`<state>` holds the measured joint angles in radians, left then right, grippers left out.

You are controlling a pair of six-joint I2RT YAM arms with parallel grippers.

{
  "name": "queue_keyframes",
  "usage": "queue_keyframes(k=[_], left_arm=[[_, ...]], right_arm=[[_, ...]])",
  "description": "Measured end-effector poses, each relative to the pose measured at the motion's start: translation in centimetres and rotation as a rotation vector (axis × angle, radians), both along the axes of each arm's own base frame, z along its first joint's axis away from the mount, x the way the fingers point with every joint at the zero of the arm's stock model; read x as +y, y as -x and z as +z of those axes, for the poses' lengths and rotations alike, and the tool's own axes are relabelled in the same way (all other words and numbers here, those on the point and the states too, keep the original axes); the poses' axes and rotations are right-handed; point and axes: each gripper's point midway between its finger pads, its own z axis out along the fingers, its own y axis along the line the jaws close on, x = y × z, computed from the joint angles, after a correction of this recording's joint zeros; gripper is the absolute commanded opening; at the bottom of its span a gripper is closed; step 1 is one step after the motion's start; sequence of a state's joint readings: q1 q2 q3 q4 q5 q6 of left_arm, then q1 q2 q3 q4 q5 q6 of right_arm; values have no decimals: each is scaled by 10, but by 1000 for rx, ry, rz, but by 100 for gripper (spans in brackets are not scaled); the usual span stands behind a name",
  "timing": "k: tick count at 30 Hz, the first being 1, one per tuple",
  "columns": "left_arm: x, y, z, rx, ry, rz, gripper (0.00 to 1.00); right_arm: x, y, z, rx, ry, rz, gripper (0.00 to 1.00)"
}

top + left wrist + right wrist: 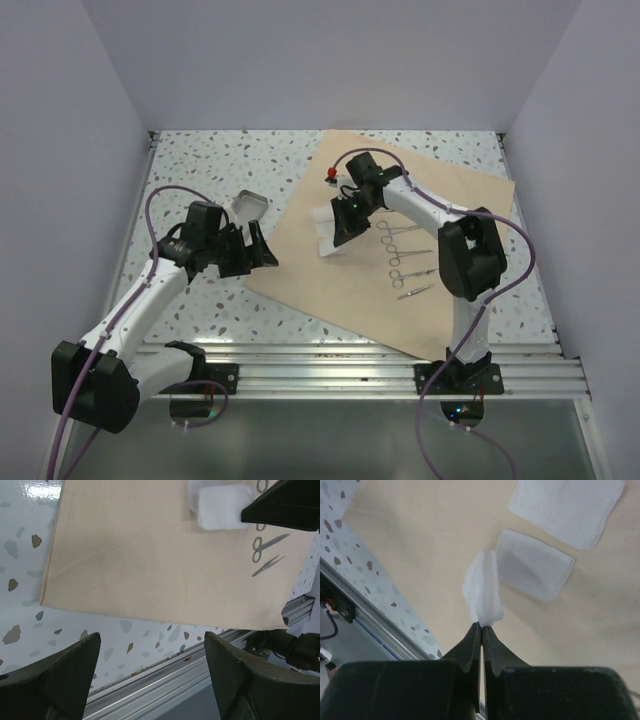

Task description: Prepare the surgical pack

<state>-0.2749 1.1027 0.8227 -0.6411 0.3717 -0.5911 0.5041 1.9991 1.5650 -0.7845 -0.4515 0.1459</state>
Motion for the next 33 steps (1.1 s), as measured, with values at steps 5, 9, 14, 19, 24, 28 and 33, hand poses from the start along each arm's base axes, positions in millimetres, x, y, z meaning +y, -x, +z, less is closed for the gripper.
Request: queue_keyframes(k=[5,9,14,19,24,28,33], left_arm=[[0,-1,0,-3,1,0,88],[0,-1,-2,4,-1,-1,88],[0,-1,-3,10,-4,-1,88],[0,-3,-2,8,-8,-6,88],[-1,-4,-3,15,-10,-6,89],[-1,-4,-4,20,-12,-6,89],[-1,-4,-4,21,-12,-6,89]], right_arm=[[8,-9,20,-31,-37,-1,0],[14,-16,24,-43,-50,-4,0],[13,-17,10,-13,-34,-5,0],[7,-20,-5,16,-16,-17,0],[1,-24,-7,18,-13,-30,0],[-1,-26,-10,21,-11,-31,0],[-1,-24,-21,45,-3,-26,0]])
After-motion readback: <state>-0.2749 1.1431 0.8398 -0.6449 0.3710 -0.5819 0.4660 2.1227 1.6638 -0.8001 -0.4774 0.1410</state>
